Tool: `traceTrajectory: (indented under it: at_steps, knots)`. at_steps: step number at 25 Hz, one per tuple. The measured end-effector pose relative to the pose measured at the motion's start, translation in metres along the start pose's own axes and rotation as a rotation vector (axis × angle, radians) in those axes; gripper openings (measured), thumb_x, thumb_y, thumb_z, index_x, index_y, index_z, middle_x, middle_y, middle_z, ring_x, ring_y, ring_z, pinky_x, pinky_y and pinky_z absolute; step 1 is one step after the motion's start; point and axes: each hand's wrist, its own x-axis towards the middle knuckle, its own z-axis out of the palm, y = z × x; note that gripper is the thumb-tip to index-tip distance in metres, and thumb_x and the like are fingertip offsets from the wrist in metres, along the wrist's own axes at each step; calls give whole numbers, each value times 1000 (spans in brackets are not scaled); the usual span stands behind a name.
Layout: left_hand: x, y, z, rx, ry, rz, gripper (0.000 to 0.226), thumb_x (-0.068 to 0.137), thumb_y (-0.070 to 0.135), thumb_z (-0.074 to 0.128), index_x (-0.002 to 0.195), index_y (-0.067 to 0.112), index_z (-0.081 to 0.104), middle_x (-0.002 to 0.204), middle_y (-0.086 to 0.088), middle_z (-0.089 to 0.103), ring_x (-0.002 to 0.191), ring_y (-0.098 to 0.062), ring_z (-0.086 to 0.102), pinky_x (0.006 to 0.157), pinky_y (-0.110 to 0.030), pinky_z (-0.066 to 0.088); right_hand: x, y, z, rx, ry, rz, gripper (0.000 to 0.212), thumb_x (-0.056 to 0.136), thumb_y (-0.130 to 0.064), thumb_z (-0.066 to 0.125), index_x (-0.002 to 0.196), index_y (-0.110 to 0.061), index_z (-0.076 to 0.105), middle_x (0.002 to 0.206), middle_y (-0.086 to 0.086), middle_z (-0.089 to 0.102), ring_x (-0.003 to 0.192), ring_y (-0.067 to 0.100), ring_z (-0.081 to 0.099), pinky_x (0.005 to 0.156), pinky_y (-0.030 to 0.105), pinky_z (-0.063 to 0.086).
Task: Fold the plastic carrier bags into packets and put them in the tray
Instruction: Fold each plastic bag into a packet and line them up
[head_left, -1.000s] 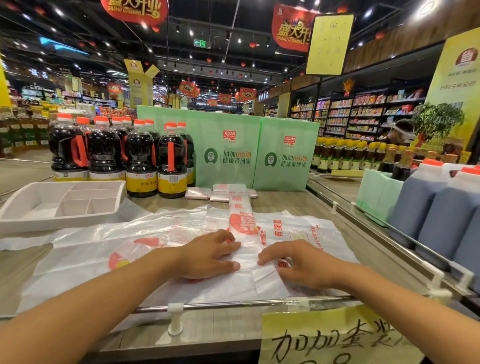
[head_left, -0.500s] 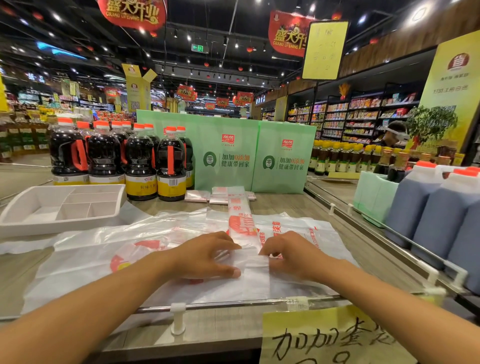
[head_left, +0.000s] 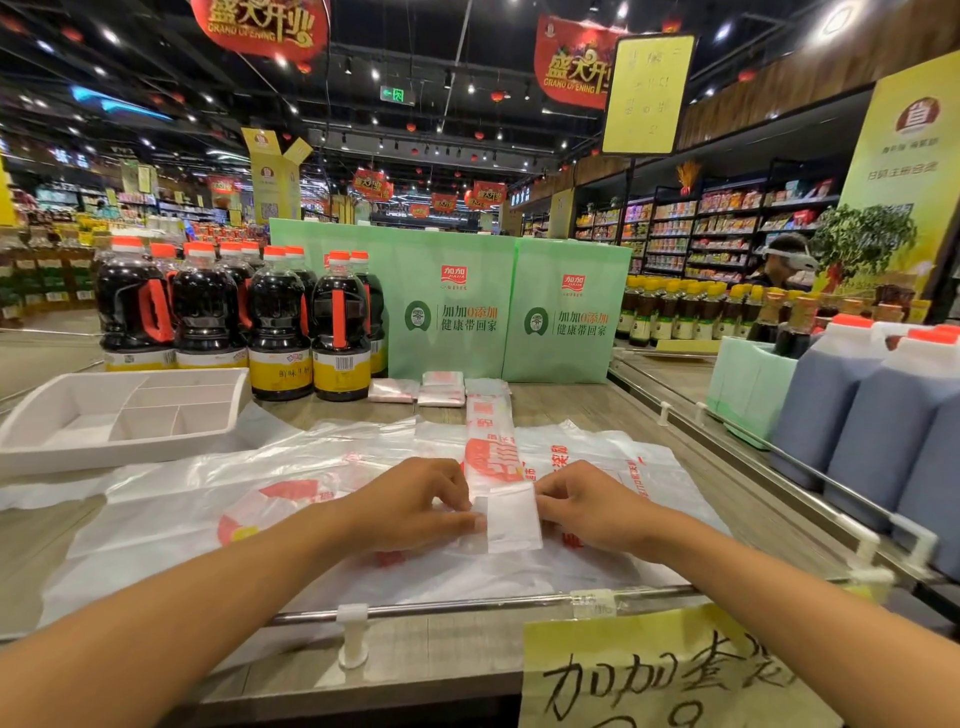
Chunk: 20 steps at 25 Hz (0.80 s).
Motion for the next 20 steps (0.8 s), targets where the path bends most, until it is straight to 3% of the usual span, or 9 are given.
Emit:
traceTrajectory:
  at_steps: [6, 9, 12, 14, 17, 20]
  knots:
    - [7, 0, 4, -71, 49, -133, 29, 98, 36, 66, 83, 14, 78, 88, 5, 69, 79, -13, 61, 73, -29, 47, 6, 1, 0, -22, 67, 101, 42, 98, -24, 67, 56, -19, 61, 55, -4, 51, 49, 8, 43, 54, 21, 39]
    - [14, 1, 2, -86, 42, -228, 23, 94, 38, 70, 84, 19, 79, 81, 5, 73, 79, -13, 66, 75, -29, 51, 13, 6, -3, -161, 97, 124, 36, 92, -30, 74, 61, -19, 60, 56, -5, 52, 52, 7, 45, 54, 20, 39]
    - [16, 2, 7, -67, 34, -244, 21, 93, 36, 70, 82, 18, 73, 78, 4, 72, 76, -14, 64, 72, -29, 50, 17, 8, -2, -305, 98, 73, 22, 90, -9, 64, 70, -15, 58, 63, -6, 55, 59, 6, 48, 55, 17, 39]
    - [16, 4, 12, -49, 53, -238, 19, 93, 33, 69, 83, 18, 68, 81, 3, 70, 75, -13, 60, 70, -29, 47, 20, 8, -3, -303, 121, 35, 20, 89, -6, 64, 72, -16, 58, 62, -10, 57, 57, 3, 50, 55, 15, 41]
    - [16, 6, 15, -5, 53, -254, 23, 93, 35, 67, 83, 14, 66, 83, 2, 67, 80, -15, 58, 75, -34, 44, 27, 9, -6, -185, 132, 29, 26, 90, -11, 71, 68, -19, 59, 57, -10, 59, 52, 2, 52, 54, 19, 44]
    - [13, 8, 12, -37, 35, -241, 24, 93, 36, 69, 83, 14, 68, 84, 2, 68, 82, -16, 59, 82, -41, 48, 33, 8, -4, -176, 114, -2, 21, 91, -25, 76, 78, -12, 67, 65, -3, 65, 54, 6, 54, 54, 20, 46]
